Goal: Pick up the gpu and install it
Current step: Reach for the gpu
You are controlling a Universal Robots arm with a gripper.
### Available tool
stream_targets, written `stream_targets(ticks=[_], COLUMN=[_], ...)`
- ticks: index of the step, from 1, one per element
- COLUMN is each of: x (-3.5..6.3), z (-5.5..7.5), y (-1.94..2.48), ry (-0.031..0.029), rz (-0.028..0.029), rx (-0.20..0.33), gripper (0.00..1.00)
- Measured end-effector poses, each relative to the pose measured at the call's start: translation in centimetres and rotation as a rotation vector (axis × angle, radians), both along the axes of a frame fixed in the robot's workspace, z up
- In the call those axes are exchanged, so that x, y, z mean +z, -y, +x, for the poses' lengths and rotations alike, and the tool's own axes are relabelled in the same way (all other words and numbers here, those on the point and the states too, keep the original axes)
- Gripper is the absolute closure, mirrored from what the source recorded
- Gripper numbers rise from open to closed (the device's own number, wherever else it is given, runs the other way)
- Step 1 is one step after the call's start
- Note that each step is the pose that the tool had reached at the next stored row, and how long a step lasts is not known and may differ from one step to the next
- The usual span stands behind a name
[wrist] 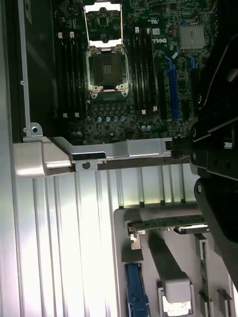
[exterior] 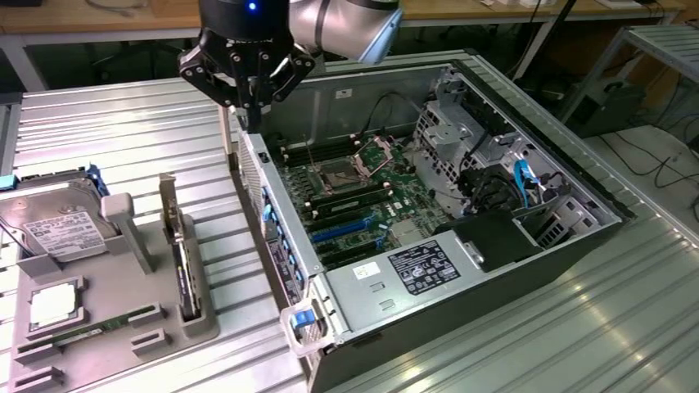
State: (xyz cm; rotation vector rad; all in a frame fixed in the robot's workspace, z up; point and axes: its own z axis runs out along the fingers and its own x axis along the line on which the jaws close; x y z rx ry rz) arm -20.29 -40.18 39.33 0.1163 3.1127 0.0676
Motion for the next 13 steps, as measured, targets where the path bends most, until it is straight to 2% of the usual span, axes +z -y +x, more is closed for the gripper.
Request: stream_targets(ticks=[13], x=[0.0], z=[-2.2], y=[1.32], ry=[0.0001], rz=[0.0002], rx=[0.03], gripper=[0.89])
